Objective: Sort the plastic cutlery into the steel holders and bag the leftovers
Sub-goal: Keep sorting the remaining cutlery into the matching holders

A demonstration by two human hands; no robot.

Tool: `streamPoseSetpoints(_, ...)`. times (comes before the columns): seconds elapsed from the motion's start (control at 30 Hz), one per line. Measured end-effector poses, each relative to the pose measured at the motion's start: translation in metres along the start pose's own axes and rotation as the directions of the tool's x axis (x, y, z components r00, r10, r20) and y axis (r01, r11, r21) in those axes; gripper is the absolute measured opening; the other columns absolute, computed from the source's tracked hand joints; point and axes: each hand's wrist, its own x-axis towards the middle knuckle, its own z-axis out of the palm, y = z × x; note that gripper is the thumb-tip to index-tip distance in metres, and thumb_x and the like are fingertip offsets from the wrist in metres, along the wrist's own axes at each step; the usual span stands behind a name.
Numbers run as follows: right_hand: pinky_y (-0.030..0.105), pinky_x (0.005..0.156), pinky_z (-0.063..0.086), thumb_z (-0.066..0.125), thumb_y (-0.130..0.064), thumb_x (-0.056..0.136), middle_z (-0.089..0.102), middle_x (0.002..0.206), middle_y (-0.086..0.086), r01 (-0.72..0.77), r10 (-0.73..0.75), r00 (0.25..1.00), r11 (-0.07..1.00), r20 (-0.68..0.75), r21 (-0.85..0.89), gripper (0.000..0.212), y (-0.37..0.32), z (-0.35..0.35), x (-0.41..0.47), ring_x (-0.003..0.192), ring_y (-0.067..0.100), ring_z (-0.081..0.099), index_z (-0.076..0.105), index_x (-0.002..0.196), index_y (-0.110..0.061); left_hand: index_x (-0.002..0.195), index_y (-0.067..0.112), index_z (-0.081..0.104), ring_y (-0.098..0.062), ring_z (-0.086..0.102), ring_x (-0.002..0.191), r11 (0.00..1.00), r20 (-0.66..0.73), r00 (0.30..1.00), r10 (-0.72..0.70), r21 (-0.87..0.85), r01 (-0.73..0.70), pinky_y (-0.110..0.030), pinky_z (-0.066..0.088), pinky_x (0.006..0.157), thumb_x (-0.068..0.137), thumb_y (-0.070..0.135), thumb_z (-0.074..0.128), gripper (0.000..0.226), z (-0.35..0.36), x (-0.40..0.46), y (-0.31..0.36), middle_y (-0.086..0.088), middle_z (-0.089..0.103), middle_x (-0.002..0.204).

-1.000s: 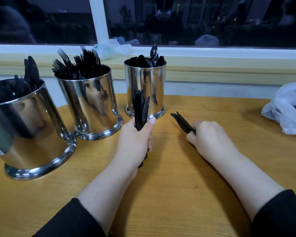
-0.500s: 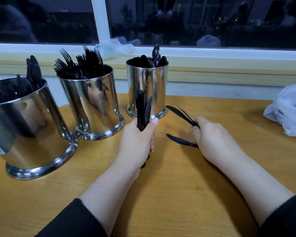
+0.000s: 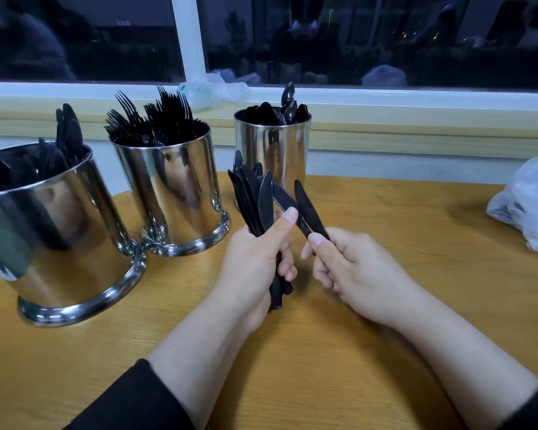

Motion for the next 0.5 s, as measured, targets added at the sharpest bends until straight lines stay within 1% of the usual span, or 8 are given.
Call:
streamPoseSetpoints(0.1,0.025,0.054,0.041,0.038,-0.038,0.108,0.059,0.057,-0.005,-0.004,0.004,1.0,1.0,0.017,0.03,0.034,-0.002,-0.002,-0.001,0.047,0.004,0.049,0.062,0.088,-0.022,0.082,0.012,0.053,-0.015,0.036,0.053,1.0,0.045,0.999,0.001,0.021,-0.002,-0.028,0.036,0.05,0.096,0.034,0.07,0.031,0.001,0.0,0.0,-0.005,0.042,0.071)
streamPoseSetpoints(0.17,0.022,0.053,0.041,0.037,-0.039,0.108,0.058,0.055,-0.006,-0.006,0.006,0.999,1.0,0.031,0.002,0.036,-0.004,-0.002,-0.002,0.046,0.004,0.05,0.061,0.087,-0.023,0.084,0.009,0.054,-0.015,0.038,0.054,0.999,0.077,0.997,0.006,0.045,-0.009,-0.027,0.036,0.049,0.094,0.036,0.07,0.033,0.001,-0.002,0.0,-0.013,0.043,0.075)
streamPoseSetpoints(0.27,0.023,0.055,0.042,0.036,-0.044,0.106,0.06,0.061,-0.008,0.004,-0.001,1.0,0.994,0.026,-0.109,0.037,-0.007,-0.002,-0.002,0.052,0.004,0.051,0.054,0.08,-0.025,0.088,0.005,0.061,-0.014,0.039,0.054,0.998,0.099,0.995,0.01,0.062,-0.017,-0.027,0.036,0.05,0.093,0.034,0.071,0.031,0.001,-0.003,0.0,-0.013,0.048,0.072)
streamPoseSetpoints(0.33,0.028,0.06,0.044,0.035,-0.047,0.105,0.061,0.069,-0.009,0.02,-0.011,0.999,0.98,0.047,-0.198,0.036,-0.008,-0.002,-0.001,0.059,0.006,0.053,0.049,0.079,-0.026,0.088,0.005,0.065,-0.014,0.039,0.053,0.997,0.101,0.995,0.013,0.069,-0.02,-0.028,0.034,0.05,0.095,0.028,0.071,0.025,0.002,-0.003,0.0,-0.005,0.054,0.068)
streamPoseSetpoints(0.37,0.026,0.062,0.043,0.035,-0.047,0.105,0.063,0.071,-0.014,0.026,-0.01,0.997,0.976,0.072,-0.217,0.034,-0.009,-0.003,-0.002,0.063,0.004,0.054,0.048,0.08,-0.027,0.083,0.008,0.064,-0.014,0.039,0.053,0.997,0.095,0.995,0.012,0.078,-0.019,-0.029,0.034,0.05,0.096,0.027,0.071,0.023,0.002,-0.004,0.0,-0.003,0.052,0.065)
streamPoseSetpoints(0.43,0.017,0.062,0.038,0.035,-0.043,0.106,0.06,0.071,-0.034,0.032,0.001,0.989,0.974,0.15,-0.222,0.028,-0.012,-0.003,-0.005,0.068,-0.006,0.055,0.044,0.081,-0.034,0.074,0.015,0.06,-0.014,0.04,0.052,0.995,0.057,0.998,0.015,0.098,-0.02,-0.029,0.035,0.05,0.097,0.026,0.069,0.027,0.003,-0.004,0.0,-0.002,0.049,0.06)
streamPoseSetpoints(0.47,0.016,0.062,0.038,0.036,-0.043,0.107,0.058,0.072,-0.038,0.037,0.005,0.984,0.974,0.181,-0.224,0.027,-0.012,-0.004,-0.006,0.07,-0.008,0.055,0.044,0.081,-0.036,0.073,0.015,0.059,-0.015,0.041,0.051,0.994,0.029,0.999,0.02,0.108,-0.023,-0.029,0.035,0.05,0.098,0.026,0.067,0.028,0.002,-0.003,0.001,-0.002,0.047,0.058)
streamPoseSetpoints(0.5,0.016,0.063,0.039,0.036,-0.043,0.107,0.06,0.075,-0.035,0.049,-0.005,0.982,0.973,0.191,-0.227,0.027,-0.011,-0.006,-0.006,0.072,-0.006,0.056,0.046,0.083,-0.036,0.076,0.015,0.059,-0.016,0.041,0.051,0.993,0.002,1.0,0.021,0.116,-0.021,-0.03,0.036,0.05,0.099,0.028,0.066,0.027,0.001,-0.003,0.001,-0.004,0.045,0.057)
